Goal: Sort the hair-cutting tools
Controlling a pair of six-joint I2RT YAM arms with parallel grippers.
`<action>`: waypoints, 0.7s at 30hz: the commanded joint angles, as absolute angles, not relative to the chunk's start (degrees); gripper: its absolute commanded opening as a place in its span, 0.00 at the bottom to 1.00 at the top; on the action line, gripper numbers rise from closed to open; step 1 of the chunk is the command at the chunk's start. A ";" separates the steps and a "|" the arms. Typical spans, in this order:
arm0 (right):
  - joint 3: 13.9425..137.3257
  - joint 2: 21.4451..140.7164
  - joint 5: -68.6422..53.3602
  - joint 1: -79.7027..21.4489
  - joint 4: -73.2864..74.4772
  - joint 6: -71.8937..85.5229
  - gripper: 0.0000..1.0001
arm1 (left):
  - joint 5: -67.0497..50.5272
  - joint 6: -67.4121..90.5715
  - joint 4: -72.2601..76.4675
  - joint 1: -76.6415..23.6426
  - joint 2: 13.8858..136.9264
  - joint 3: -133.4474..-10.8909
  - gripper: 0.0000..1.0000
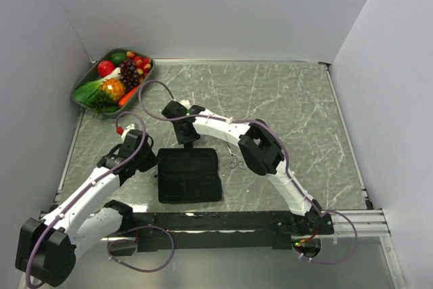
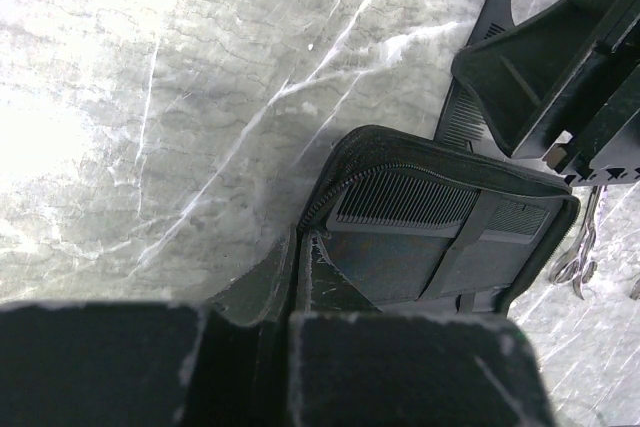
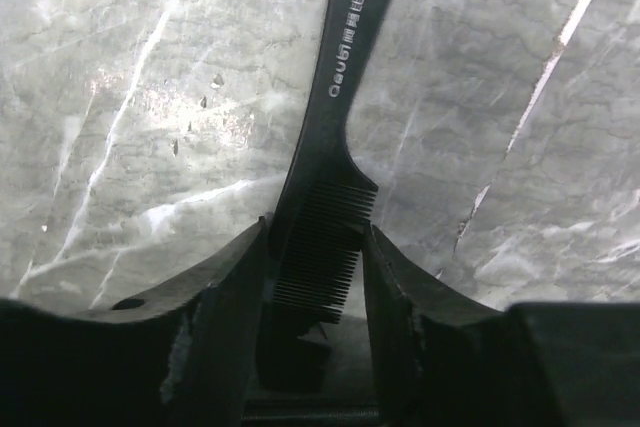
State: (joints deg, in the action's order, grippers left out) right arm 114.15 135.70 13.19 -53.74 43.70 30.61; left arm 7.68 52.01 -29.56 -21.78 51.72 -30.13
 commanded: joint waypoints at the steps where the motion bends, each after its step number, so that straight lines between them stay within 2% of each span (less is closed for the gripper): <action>1: 110.58 137.81 17.05 -53.88 47.81 31.20 0.45 | 8.96 53.26 -29.00 -21.88 50.80 -31.55 0.01; 6: 104.61 135.27 17.67 -52.21 47.55 32.69 0.43 | 10.63 52.91 -29.35 -21.88 51.24 -31.90 0.01; 12: 90.46 128.15 17.23 -47.64 42.28 33.84 0.42 | 11.43 51.42 -28.66 -20.57 51.94 -32.96 0.01; 21: 77.09 119.80 19.07 -45.35 40.17 33.92 0.41 | 9.31 47.20 -23.83 -12.84 57.20 -33.84 0.01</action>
State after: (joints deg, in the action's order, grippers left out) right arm 84.25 118.69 15.11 -46.61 29.41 34.98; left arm 9.10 49.87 -28.40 -15.05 54.72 -30.59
